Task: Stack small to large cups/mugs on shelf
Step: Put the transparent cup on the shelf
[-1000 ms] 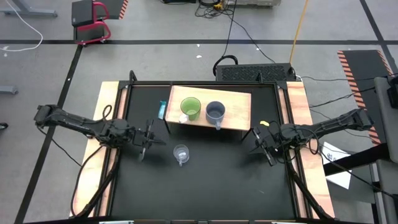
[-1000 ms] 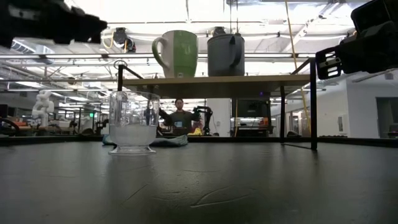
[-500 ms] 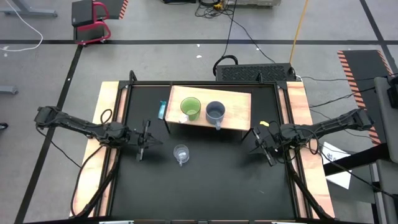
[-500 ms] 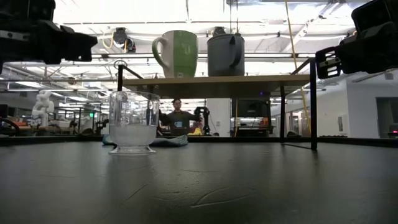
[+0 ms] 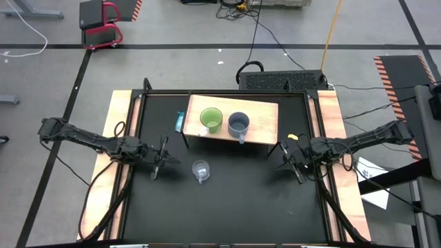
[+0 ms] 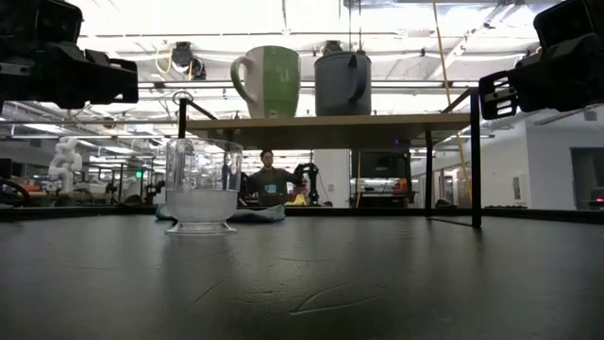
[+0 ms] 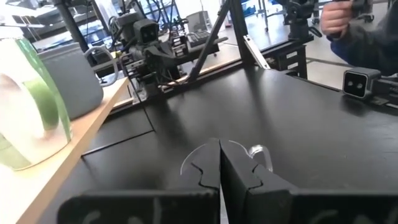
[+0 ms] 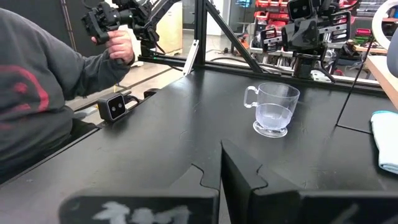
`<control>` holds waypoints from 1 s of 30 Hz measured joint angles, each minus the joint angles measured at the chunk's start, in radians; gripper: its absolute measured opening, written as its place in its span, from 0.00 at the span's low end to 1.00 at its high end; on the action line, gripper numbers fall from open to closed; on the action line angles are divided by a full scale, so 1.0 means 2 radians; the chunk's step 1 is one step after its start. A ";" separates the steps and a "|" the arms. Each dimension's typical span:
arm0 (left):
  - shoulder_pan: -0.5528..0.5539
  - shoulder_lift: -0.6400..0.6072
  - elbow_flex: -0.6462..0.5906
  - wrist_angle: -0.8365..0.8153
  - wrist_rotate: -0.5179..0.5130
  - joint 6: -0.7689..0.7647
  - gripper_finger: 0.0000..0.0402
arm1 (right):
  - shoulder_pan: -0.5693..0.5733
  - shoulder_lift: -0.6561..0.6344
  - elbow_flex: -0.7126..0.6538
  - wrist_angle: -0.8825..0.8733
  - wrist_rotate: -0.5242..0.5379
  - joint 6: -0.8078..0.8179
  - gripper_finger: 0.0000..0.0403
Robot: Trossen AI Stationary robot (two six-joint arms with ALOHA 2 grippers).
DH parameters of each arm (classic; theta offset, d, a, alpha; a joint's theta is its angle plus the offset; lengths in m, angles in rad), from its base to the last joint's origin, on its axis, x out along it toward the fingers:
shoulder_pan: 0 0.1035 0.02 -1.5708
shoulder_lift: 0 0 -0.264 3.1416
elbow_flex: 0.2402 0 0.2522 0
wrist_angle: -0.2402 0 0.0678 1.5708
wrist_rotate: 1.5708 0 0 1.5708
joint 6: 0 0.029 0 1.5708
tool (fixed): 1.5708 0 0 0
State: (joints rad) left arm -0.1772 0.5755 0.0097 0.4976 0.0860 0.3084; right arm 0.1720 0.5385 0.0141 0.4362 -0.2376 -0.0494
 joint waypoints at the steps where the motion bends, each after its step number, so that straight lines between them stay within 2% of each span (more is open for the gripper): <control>1: 0.000 0.000 0.000 -0.001 0.000 0.000 0.01 | 0.000 0.000 0.000 0.000 0.000 0.000 0.00; 16: -0.005 0.000 0.000 -0.016 0.002 -0.026 0.01 | 0.000 0.000 0.000 0.000 0.000 0.000 0.00; 21: -0.015 0.000 0.000 -0.015 0.051 0.005 0.00 | 0.000 0.000 0.000 0.000 0.000 0.000 0.00; 24: -0.021 0.000 0.000 -0.007 0.048 0.009 0.00 | 0.000 0.000 0.000 0.000 0.000 0.000 0.00; 30: -0.021 0.000 0.001 0.003 0.056 -0.047 0.00 | 0.000 0.000 0.000 -0.004 0.000 -0.011 0.00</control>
State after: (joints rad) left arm -0.2193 0.5755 0.0109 0.5030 0.1977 0.2140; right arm 0.1722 0.5385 0.0139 0.4285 -0.2371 -0.0719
